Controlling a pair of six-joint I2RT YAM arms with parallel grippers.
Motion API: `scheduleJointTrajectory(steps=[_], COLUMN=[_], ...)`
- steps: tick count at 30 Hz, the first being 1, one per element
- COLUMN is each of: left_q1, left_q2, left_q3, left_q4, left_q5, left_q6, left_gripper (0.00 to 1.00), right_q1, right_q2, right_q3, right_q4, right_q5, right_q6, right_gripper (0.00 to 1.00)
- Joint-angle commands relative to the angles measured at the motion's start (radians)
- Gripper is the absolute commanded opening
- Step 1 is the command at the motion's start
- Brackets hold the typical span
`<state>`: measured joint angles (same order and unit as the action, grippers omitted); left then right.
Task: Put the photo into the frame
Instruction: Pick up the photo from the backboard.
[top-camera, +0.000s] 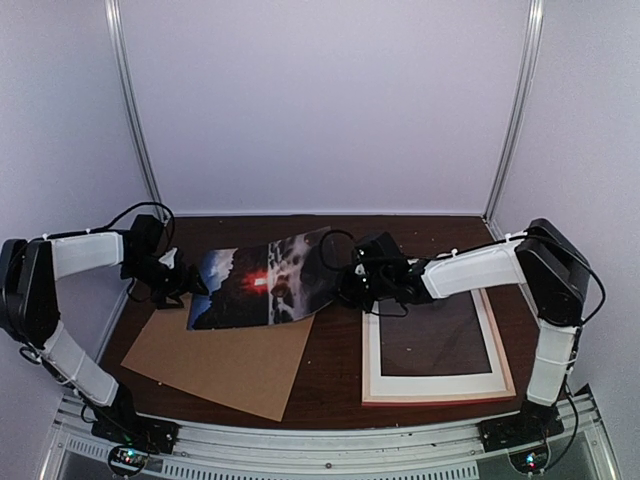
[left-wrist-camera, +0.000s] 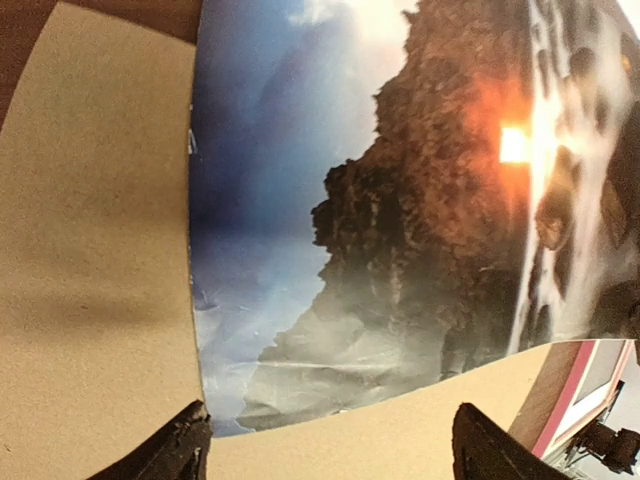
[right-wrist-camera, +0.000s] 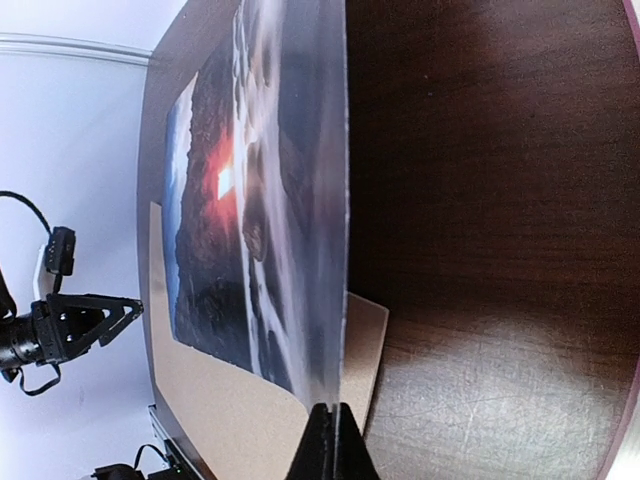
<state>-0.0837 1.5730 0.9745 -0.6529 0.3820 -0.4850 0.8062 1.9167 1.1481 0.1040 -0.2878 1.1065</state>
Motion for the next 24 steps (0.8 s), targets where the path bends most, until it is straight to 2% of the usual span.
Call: scheduleJointTrajectory(steps=[1,6,12,24], left_q1=[-0.036,-0.110,-0.225,-0.390], left_q2=[-0.103,-0.180,-0.193,-0.005], left_q3=[-0.040,-0.085,-0.142,-0.127], left_q4=[0.107,0.201,0.342,0.603], left_q5=[0.046,0.045,-0.020,-0.052], left_q6=[-0.090,-0.239,-0.396,-0.593], left_gripper=[0.84,0.86,0.88,0.88], right_q1=[-0.009,-0.013,-0.012,0.032], right_q2=[-0.070,-0.082,-0.095,-0.123], right_q3=[0.054,0.055,0.011,-0.062], right_q4=[-0.017,0.031,0.121,0.216], right_q5=[0.081,0.116,0.135,0.153], right_q6=[0.004,0.063,0.142,0.260], right_gripper=[0.00,0.00,0.00,0.00])
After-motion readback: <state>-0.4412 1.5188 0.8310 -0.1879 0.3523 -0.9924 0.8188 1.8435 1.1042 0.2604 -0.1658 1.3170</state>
